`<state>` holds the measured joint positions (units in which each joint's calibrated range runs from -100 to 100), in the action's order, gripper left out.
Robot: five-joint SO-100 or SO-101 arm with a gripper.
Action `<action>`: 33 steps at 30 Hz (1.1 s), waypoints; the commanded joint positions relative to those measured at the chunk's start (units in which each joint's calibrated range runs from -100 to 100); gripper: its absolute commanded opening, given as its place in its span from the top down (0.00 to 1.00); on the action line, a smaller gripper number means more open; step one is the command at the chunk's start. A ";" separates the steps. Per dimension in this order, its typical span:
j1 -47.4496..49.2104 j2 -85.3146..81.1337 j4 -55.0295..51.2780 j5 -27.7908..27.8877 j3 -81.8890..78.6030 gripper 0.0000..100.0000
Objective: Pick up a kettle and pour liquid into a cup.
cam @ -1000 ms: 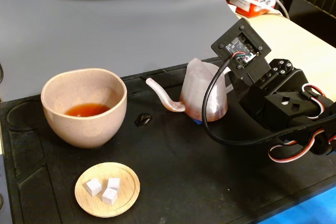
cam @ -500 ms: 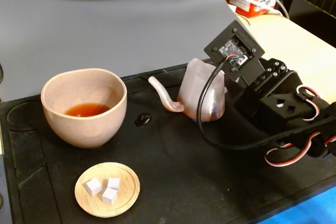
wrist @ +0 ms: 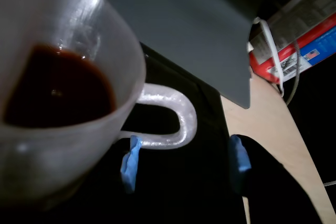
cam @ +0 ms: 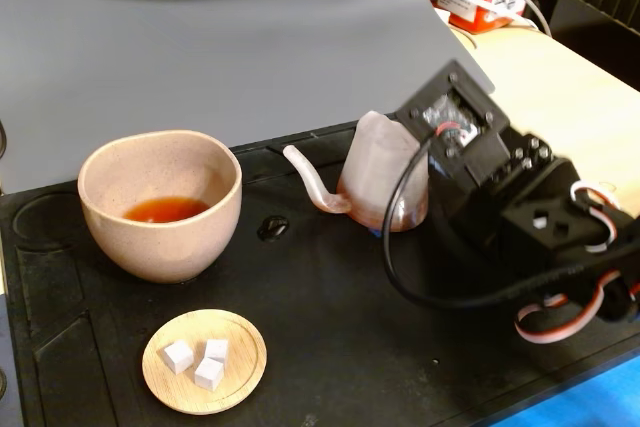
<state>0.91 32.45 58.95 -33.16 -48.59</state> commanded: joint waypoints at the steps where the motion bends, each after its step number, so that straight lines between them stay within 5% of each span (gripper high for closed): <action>1: 0.65 -1.48 4.04 -0.51 -0.78 0.79; 6: 0.20 -2.67 8.97 -3.08 -5.59 0.79; 14: -0.72 -54.04 -8.41 -3.13 -32.17 0.95; 19: 2.55 -89.96 -33.14 -3.39 -40.16 0.99; 23: 2.55 -116.24 -65.13 -13.00 -40.34 0.99; 29: 7.88 -131.00 -79.31 -23.18 -51.23 0.99; 33: 7.27 -130.91 -95.40 -22.71 -51.23 0.99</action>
<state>8.54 -98.37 -29.63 -56.10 -99.61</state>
